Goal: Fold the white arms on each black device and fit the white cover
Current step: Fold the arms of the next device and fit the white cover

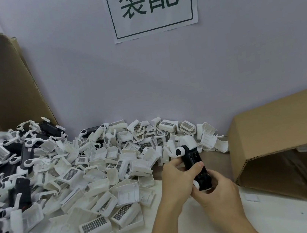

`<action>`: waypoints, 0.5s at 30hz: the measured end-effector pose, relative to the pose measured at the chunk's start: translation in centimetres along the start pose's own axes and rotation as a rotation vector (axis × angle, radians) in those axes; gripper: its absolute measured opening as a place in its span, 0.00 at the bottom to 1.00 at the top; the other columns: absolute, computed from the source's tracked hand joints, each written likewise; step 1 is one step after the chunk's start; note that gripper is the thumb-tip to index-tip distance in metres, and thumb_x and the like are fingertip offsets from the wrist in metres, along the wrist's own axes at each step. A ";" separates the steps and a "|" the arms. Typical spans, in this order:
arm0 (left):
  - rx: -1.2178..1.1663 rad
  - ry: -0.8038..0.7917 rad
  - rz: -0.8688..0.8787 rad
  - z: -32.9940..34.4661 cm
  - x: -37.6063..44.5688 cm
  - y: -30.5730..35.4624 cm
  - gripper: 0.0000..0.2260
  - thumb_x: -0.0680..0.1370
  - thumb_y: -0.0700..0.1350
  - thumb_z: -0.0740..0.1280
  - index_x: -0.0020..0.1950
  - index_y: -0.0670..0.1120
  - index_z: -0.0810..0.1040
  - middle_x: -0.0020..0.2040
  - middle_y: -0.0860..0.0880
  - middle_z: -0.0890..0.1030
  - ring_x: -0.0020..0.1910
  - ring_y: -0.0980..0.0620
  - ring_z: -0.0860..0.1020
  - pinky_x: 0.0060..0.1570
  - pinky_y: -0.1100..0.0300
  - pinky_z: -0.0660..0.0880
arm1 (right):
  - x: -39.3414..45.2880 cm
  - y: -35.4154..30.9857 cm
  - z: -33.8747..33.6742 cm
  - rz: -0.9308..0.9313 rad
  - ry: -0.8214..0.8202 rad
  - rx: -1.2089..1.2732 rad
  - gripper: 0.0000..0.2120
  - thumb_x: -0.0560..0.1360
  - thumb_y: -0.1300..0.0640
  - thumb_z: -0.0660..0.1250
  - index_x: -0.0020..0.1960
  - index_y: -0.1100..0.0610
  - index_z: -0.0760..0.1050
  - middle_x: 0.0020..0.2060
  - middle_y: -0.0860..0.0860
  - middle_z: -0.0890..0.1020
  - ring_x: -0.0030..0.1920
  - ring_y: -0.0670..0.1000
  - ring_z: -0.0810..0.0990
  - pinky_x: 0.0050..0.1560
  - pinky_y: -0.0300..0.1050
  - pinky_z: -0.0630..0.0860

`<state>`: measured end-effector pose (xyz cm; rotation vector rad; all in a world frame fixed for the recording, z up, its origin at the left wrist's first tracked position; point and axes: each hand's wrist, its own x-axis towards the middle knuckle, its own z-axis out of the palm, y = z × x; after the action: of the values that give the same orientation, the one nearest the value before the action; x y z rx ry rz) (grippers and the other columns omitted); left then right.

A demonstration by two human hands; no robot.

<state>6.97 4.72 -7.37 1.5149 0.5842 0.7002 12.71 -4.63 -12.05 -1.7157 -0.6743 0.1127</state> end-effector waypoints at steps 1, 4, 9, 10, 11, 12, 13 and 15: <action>0.012 0.007 0.008 0.0 0.1 0.0 0.06 0.73 0.44 0.76 0.50 0.52 0.84 0.42 0.55 0.87 0.43 0.59 0.84 0.43 0.62 0.78 | 0.0 0.0 -0.1 0.001 -0.016 0.008 0.11 0.66 0.48 0.78 0.45 0.44 0.79 0.37 0.37 0.84 0.38 0.41 0.83 0.34 0.32 0.74; 0.011 0.015 0.027 -0.2 0.2 -0.2 0.07 0.74 0.43 0.76 0.50 0.50 0.85 0.43 0.54 0.87 0.45 0.59 0.84 0.44 0.64 0.77 | 0.0 -0.2 0.0 -0.018 -0.076 0.050 0.12 0.68 0.49 0.78 0.49 0.44 0.79 0.40 0.38 0.85 0.42 0.41 0.84 0.38 0.33 0.75; 0.023 0.018 0.093 -0.6 0.3 -0.1 0.08 0.75 0.39 0.74 0.50 0.51 0.83 0.43 0.55 0.86 0.43 0.59 0.84 0.39 0.69 0.77 | -0.1 -0.2 0.2 -0.045 -0.146 0.074 0.26 0.73 0.52 0.75 0.69 0.44 0.72 0.58 0.38 0.82 0.61 0.38 0.77 0.60 0.44 0.76; 0.059 0.026 0.119 -0.6 0.3 -0.2 0.09 0.74 0.38 0.74 0.48 0.52 0.82 0.42 0.54 0.86 0.42 0.57 0.84 0.41 0.65 0.79 | 0.0 -0.1 0.2 -0.022 -0.139 0.070 0.29 0.74 0.53 0.73 0.73 0.49 0.69 0.64 0.41 0.79 0.66 0.41 0.75 0.65 0.47 0.74; 0.115 0.035 0.147 -0.7 0.4 -0.3 0.10 0.74 0.37 0.74 0.47 0.53 0.82 0.41 0.55 0.85 0.42 0.56 0.84 0.43 0.62 0.80 | 0.0 0.1 0.1 -0.002 -0.123 0.079 0.30 0.76 0.55 0.72 0.76 0.53 0.66 0.67 0.45 0.77 0.67 0.44 0.74 0.66 0.48 0.73; 0.180 0.038 0.170 -0.8 0.4 -0.5 0.11 0.73 0.37 0.74 0.46 0.54 0.82 0.40 0.57 0.85 0.42 0.58 0.83 0.44 0.62 0.80 | 0.2 0.3 0.0 0.006 -0.103 0.100 0.29 0.77 0.58 0.70 0.76 0.55 0.66 0.68 0.47 0.76 0.67 0.45 0.74 0.64 0.45 0.74; 0.239 0.037 0.189 -0.9 0.4 -0.7 0.11 0.72 0.37 0.75 0.45 0.54 0.82 0.40 0.59 0.84 0.42 0.59 0.82 0.45 0.63 0.79 | 0.2 0.4 0.0 0.003 -0.080 0.126 0.26 0.78 0.61 0.69 0.75 0.56 0.67 0.66 0.48 0.77 0.64 0.44 0.76 0.60 0.40 0.74; 0.310 0.006 0.214 -1.1 0.3 -1.0 0.11 0.71 0.37 0.75 0.48 0.52 0.84 0.41 0.58 0.84 0.43 0.61 0.81 0.46 0.66 0.77 | 0.2 0.2 -0.3 -0.008 -0.040 0.195 0.23 0.78 0.63 0.68 0.71 0.53 0.71 0.62 0.46 0.80 0.61 0.43 0.78 0.52 0.34 0.74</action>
<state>6.44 5.78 -8.30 1.8844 0.5583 0.8049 13.10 -4.75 -12.10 -1.5269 -0.6772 0.2018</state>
